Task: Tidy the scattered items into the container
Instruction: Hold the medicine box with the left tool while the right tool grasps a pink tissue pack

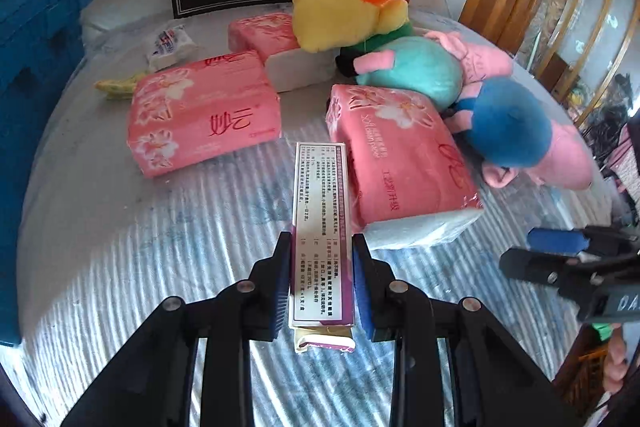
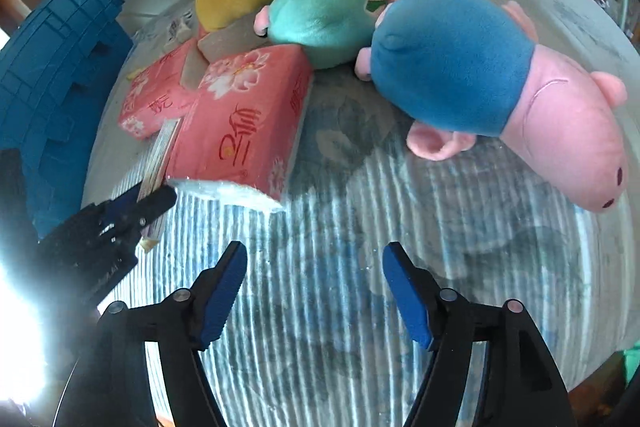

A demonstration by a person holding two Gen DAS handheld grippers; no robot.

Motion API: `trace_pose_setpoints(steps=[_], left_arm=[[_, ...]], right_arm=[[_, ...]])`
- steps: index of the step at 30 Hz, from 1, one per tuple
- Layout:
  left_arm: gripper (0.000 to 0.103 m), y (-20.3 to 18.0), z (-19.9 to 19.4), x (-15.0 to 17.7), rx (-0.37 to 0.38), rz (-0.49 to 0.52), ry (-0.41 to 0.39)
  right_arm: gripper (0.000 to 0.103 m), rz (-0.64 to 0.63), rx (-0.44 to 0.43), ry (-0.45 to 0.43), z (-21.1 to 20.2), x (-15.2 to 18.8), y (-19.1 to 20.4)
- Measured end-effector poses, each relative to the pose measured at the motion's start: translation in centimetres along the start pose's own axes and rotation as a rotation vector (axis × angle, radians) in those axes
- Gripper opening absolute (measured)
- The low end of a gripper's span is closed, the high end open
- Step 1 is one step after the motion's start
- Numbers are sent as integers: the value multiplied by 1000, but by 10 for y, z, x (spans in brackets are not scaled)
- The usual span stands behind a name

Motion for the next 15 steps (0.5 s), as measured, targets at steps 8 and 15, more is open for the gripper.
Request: trace_pose_setpoints(steps=[8,15], left_arm=[[28,68,3,-14,-151,-136,10],[28,70,17,-11,-177,-94,-8]], right_arm=[[103,-14,-35,-110,10,3,42],[103,14,55,-193,51,9,63]])
Point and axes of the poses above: each gripper's, at about its wrist camera, not at the fingertips, and z roughly the way its jaws point, y to its left, x to its underside, the point moved 3 cm from there along z, roughly the way its jaws point, and after that the axes turned 4 degrees about -y, right-handed, at the moved point
